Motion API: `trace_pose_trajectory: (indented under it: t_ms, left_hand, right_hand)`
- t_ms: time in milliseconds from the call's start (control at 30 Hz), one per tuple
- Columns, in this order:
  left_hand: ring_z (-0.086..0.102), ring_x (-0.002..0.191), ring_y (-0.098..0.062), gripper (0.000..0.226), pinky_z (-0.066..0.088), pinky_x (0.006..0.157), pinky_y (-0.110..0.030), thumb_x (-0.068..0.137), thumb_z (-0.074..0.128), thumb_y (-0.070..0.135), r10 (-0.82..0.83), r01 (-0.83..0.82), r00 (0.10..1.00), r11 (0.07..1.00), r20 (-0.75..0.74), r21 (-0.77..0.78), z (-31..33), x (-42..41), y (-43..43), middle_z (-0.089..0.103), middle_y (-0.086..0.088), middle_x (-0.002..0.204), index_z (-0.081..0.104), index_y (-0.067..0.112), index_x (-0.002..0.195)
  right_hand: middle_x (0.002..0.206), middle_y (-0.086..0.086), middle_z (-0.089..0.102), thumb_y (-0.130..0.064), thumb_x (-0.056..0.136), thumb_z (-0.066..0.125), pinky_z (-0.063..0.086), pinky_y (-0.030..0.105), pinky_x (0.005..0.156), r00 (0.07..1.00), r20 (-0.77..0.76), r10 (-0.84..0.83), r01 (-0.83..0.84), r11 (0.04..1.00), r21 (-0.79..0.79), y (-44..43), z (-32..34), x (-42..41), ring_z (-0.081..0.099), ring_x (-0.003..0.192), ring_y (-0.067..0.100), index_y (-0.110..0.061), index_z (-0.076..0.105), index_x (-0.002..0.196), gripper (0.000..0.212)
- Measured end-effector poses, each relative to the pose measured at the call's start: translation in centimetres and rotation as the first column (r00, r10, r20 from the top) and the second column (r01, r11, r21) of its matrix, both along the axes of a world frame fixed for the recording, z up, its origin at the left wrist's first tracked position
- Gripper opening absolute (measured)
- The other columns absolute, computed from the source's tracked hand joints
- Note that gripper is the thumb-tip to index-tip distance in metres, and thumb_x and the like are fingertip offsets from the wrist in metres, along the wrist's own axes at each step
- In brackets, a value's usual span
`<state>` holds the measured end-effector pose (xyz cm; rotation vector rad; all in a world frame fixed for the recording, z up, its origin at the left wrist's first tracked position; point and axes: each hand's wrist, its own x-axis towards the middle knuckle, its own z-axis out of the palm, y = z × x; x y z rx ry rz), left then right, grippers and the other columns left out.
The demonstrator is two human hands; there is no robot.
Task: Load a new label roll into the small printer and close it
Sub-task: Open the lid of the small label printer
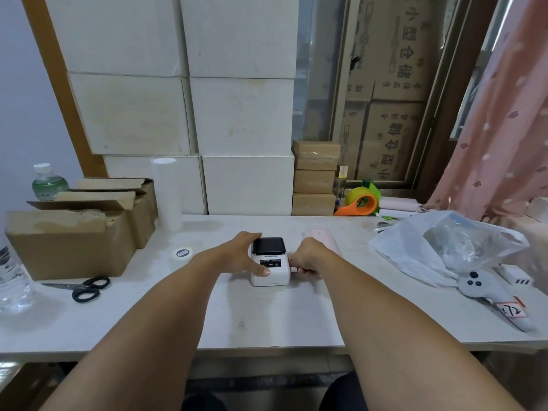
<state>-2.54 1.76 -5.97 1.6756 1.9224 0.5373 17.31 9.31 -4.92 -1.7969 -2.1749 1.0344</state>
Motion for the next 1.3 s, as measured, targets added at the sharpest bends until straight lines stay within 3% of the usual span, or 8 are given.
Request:
trace_pose_trajectory:
  t_ms: [200, 367, 600, 800, 1067, 1133, 1233, 1300]
  left_hand:
    - [0.034, 0.149, -0.023, 0.114, 0.031, 0.118, -0.038, 0.073, 0.092, 0.045, 0.030, -0.028, 0.998, 0.999, 0.058, -0.024, -0.3, -0.5, 0.3, 0.031, 0.006, 0.160, 0.024, 0.028, 0.163]
    - [0.060, 0.109, -0.015, 0.084, 0.051, 0.080, -0.027, 0.085, 0.084, 0.042, 0.078, -0.079, 0.970, 0.997, 0.230, -0.004, 0.0, -0.8, 0.6, 0.049, 0.008, 0.148, 0.040, 0.030, 0.155]
    - [0.058, 0.101, -0.016, 0.076, 0.047, 0.082, -0.028, 0.083, 0.085, 0.040, 0.036, -0.038, 0.993, 0.999, 0.113, 0.019, 0.5, -1.1, 1.0, 0.056, 0.007, 0.142, 0.050, 0.028, 0.150]
    - [0.071, 0.075, -0.017, 0.058, 0.046, 0.055, -0.012, 0.090, 0.080, 0.034, 0.048, -0.053, 0.994, 0.997, 0.098, 0.050, 0.7, -1.6, 1.0, 0.066, 0.004, 0.131, 0.059, 0.023, 0.142]
    - [0.078, 0.079, -0.025, 0.056, 0.049, 0.070, -0.022, 0.091, 0.077, 0.041, 0.043, -0.047, 0.998, 0.994, 0.040, 0.102, 0.1, -1.8, 0.2, 0.067, 0.009, 0.132, 0.060, 0.028, 0.143]
    - [0.078, 0.077, -0.026, 0.056, 0.052, 0.076, -0.024, 0.091, 0.077, 0.043, 0.041, -0.046, 0.998, 0.993, 0.049, 0.105, 0.1, -1.9, 0.2, 0.068, 0.009, 0.132, 0.061, 0.028, 0.143]
    - [0.078, 0.075, -0.023, 0.053, 0.050, 0.074, -0.027, 0.093, 0.072, 0.045, 0.050, -0.056, 0.997, 0.993, 0.054, 0.101, 0.4, -1.9, 0.2, 0.071, 0.011, 0.126, 0.061, 0.028, 0.142]
    - [0.078, 0.073, -0.018, 0.050, 0.049, 0.072, -0.027, 0.096, 0.066, 0.049, 0.066, -0.071, 0.997, 0.992, 0.048, 0.109, 0.5, -1.8, 0.3, 0.073, 0.013, 0.120, 0.060, 0.028, 0.142]
  right_hand:
    - [0.058, 0.009, 0.053, -0.005, 0.093, 0.063, 0.034, 0.015, 0.037, 0.997, -0.070, -0.020, 0.018, 0.999, -0.026, 0.1, -0.5, 0.4, 0.043, 0.036, 0.015, -0.007, 0.058, 0.081, 0.013]
    - [0.063, 0.012, 0.057, -0.003, 0.092, 0.064, 0.041, 0.020, 0.041, 0.989, -0.141, -0.039, 0.034, 0.999, -0.037, 0.3, -1.0, 0.4, 0.046, 0.040, 0.018, -0.004, 0.063, 0.077, 0.015]
    - [0.068, 0.015, 0.062, -0.002, 0.092, 0.061, 0.048, 0.027, 0.050, 0.989, -0.148, -0.025, 0.020, 0.999, -0.035, 0.5, -1.3, 0.3, 0.049, 0.046, 0.021, -0.003, 0.071, 0.085, 0.012]
    - [0.070, 0.016, 0.063, -0.004, 0.094, 0.063, 0.048, 0.026, 0.047, 0.993, -0.121, -0.006, 0.005, 1.000, -0.004, 0.4, -1.2, 0.5, 0.050, 0.045, 0.021, 0.005, 0.075, 0.096, 0.015]
    - [0.073, 0.014, 0.070, -0.007, 0.093, 0.062, 0.053, 0.028, 0.051, 0.996, -0.063, 0.068, -0.065, 0.996, 0.058, 0.1, -0.7, 0.9, 0.059, 0.051, 0.024, -0.004, 0.078, 0.104, 0.020]
    - [0.083, 0.010, 0.073, -0.010, 0.093, 0.066, 0.051, 0.028, 0.053, 0.991, -0.093, 0.095, -0.084, 0.989, 0.121, 0.1, -0.5, 1.0, 0.063, 0.060, 0.024, -0.011, 0.077, 0.107, 0.018]
    - [0.103, 0.002, 0.075, -0.012, 0.092, 0.070, 0.052, 0.030, 0.070, 0.957, -0.218, 0.192, -0.142, 0.964, 0.226, 0.3, 0.1, 1.0, 0.068, 0.085, 0.021, -0.023, 0.066, 0.131, 0.040]
    - [0.112, -0.002, 0.075, -0.019, 0.093, 0.073, 0.048, 0.029, 0.081, 0.946, -0.168, 0.277, -0.215, 0.925, 0.314, 0.2, 0.9, 1.1, 0.065, 0.100, 0.019, -0.029, 0.061, 0.138, 0.048]
